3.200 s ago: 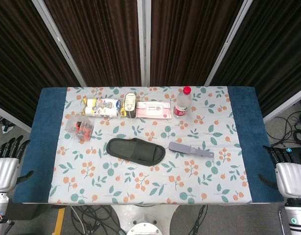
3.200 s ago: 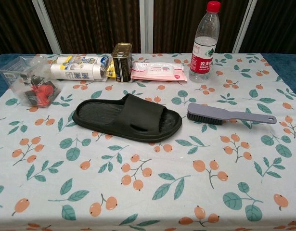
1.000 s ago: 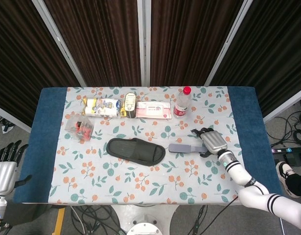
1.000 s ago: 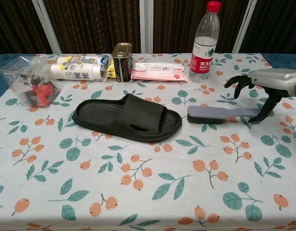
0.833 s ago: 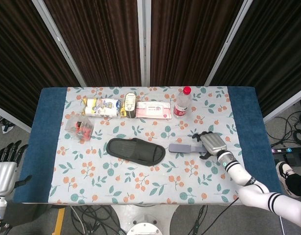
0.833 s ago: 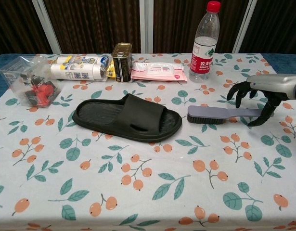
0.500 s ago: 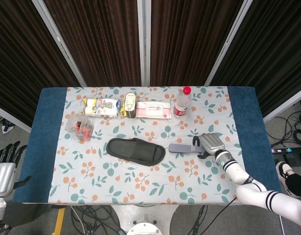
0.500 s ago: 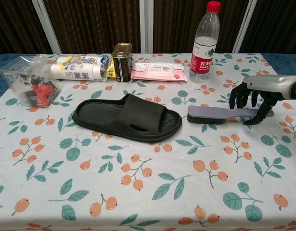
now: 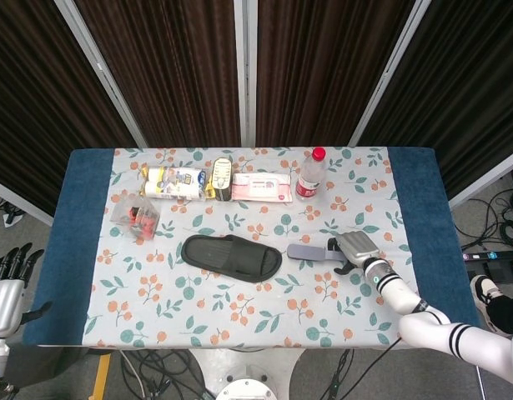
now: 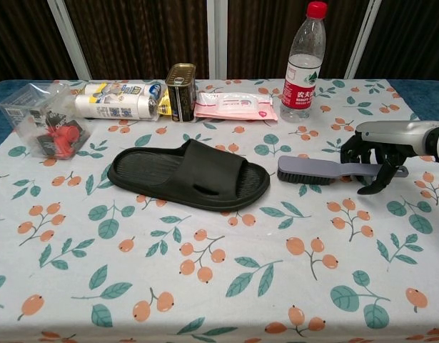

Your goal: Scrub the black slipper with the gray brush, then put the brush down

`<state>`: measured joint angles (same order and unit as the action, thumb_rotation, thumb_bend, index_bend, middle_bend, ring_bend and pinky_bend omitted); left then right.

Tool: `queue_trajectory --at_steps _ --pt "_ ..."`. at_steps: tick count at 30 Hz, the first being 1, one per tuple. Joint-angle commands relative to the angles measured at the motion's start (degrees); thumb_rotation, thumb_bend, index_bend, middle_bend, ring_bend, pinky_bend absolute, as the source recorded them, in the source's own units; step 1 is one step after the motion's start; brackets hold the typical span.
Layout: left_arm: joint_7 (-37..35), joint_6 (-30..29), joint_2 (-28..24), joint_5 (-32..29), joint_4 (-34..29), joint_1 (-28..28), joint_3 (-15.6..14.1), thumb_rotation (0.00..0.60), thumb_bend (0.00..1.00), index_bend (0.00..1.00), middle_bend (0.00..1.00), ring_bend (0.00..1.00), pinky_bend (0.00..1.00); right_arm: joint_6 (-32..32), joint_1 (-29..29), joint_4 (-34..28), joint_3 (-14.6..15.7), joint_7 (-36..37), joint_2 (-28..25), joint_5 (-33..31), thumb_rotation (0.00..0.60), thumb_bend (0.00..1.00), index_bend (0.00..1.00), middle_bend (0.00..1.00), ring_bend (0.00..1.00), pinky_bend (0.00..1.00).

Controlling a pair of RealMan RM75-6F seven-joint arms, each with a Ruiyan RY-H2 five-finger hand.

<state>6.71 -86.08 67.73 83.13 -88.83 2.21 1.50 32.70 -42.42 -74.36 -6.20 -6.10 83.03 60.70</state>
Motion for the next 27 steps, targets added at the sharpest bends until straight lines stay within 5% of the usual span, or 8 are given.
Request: queue_trajectory --at_steps 1,16,19,23,27 --pt "-0.25 -0.12 0.10 0.01 0.22 -0.14 -0.03 0.600 0.04 0.18 0.16 0.09 0.15 0.00 -0.17 0.08 0.11 0.03 0.14 -0.26 0.600 0.09 0.53 0.56 0.51 0.64" --pt "-0.96 -0.11 0.51 -0.45 0.72 -0.44 0.24 0.600 0.04 0.19 0.16 0.09 0.14 -0.11 -1.75 0.95 -0.09 0.15 2.26 -4.39 0.600 0.07 0.70 0.73 0.71 0.88" --pt "-1.15 -0.22 0.63 -0.60 0.80 -0.60 0.30 0.600 0.04 0.19 0.16 0.09 0.14 -0.24 -1.88 0.87 -0.28 0.81 2.33 -4.90 0.600 0.19 0.76 0.75 0.76 0.93" --pt "-1.35 -0.28 0.62 -0.57 0.80 -0.61 0.41 0.600 0.04 0.19 0.16 0.09 0.14 1.04 -1.47 1.14 -1.04 2.50 2.74 -4.00 0.600 0.51 0.91 0.81 0.84 1.00" --pt "-1.71 -0.15 0.30 -0.09 0.57 -0.44 0.36 0.600 0.08 0.19 0.16 0.09 0.14 2.08 -0.87 0.88 -1.90 5.48 2.14 -0.99 0.600 0.65 0.94 0.90 0.93 1.00"
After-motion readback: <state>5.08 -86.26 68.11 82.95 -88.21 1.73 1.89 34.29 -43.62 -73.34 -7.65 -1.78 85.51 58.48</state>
